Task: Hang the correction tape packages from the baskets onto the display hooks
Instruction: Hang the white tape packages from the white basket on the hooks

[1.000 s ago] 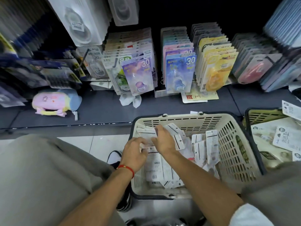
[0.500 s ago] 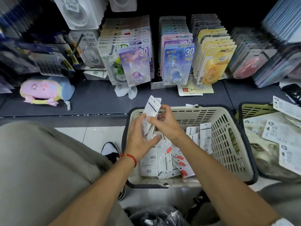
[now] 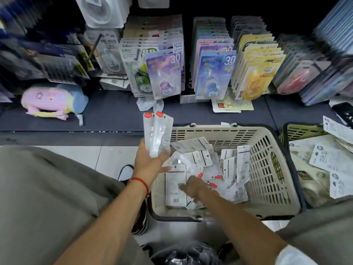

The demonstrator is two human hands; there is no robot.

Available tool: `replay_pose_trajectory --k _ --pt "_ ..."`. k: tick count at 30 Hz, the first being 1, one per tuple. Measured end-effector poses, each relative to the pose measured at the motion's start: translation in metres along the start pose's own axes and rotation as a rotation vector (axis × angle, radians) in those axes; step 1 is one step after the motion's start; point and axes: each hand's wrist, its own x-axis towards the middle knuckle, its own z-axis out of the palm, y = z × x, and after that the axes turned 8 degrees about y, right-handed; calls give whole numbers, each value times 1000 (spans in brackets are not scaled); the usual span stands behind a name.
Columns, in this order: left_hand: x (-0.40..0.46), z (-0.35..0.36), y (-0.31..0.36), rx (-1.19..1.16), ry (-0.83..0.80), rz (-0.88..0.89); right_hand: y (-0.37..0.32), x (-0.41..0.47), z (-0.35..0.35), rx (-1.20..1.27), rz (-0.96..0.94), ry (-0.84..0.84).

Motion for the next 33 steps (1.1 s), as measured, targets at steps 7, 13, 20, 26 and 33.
replay_pose_trajectory --k 7,13,20,26,33 --pt "-3 -4 0 -35 -6 -26 -10 -3 -9 195 -102 174" --pt "-10 8 -7 100 -37 46 -17 -39 -66 622 -280 479" --pt "-25 24 -1 -76 -271 -58 -36 -85 -79 849 -565 518" --pt "-25 20 2 -191 -318 -127 -41 -89 -88 881 -651 429" --pt "-22 11 -4 -314 -283 -283 -17 -24 -109 401 -269 754"
